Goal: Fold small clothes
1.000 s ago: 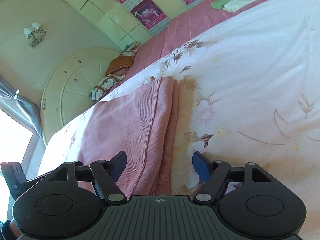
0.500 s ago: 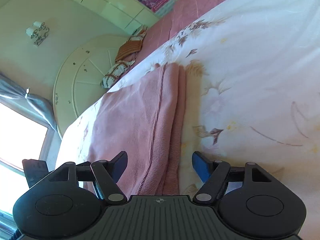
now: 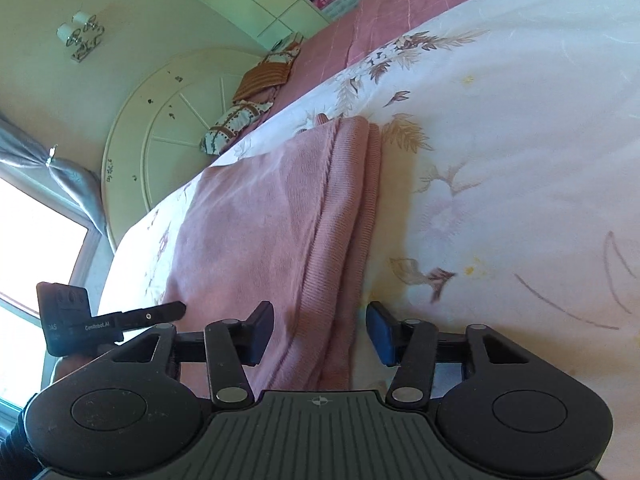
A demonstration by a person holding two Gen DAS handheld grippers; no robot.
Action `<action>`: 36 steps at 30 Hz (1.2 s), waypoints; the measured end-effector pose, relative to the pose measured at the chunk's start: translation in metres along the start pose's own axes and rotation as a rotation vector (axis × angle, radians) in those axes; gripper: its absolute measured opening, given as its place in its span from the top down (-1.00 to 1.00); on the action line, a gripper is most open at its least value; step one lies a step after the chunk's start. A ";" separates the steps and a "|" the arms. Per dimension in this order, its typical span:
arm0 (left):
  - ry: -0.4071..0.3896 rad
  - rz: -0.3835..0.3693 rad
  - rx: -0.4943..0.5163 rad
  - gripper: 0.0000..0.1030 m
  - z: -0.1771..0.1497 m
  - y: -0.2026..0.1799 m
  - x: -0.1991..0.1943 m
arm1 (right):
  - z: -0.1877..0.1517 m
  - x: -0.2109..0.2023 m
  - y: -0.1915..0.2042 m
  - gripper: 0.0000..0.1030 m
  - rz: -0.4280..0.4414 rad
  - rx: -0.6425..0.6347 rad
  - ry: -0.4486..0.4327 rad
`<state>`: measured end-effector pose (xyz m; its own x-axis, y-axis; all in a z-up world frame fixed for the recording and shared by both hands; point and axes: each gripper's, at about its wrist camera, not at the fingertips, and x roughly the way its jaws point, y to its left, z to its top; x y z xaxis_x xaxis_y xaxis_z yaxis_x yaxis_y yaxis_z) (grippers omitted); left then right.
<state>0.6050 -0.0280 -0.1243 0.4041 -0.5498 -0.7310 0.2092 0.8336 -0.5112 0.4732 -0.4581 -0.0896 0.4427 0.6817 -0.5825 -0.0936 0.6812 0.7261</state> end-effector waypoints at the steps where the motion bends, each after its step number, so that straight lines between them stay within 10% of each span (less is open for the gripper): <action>1: 0.003 0.006 0.009 -0.29 0.001 -0.003 0.002 | 0.001 0.004 0.003 -0.01 0.003 -0.002 -0.001; 14: 0.028 0.103 0.150 -0.36 0.007 -0.033 0.020 | 0.004 0.010 0.009 0.17 -0.036 -0.069 0.013; 22: -0.023 0.269 0.393 0.40 0.000 -0.091 0.015 | -0.013 0.028 0.069 0.57 -0.291 -0.314 -0.041; 30: -0.085 0.256 0.498 0.45 -0.026 -0.136 -0.018 | -0.038 -0.014 0.117 0.59 -0.336 -0.442 -0.161; 36: -0.037 0.279 0.428 0.43 -0.042 -0.112 0.013 | -0.057 0.014 0.093 0.59 -0.448 -0.380 -0.048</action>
<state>0.5493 -0.1303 -0.0957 0.5266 -0.3076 -0.7925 0.4319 0.8998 -0.0622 0.4200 -0.3701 -0.0503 0.5516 0.2990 -0.7787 -0.1972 0.9538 0.2266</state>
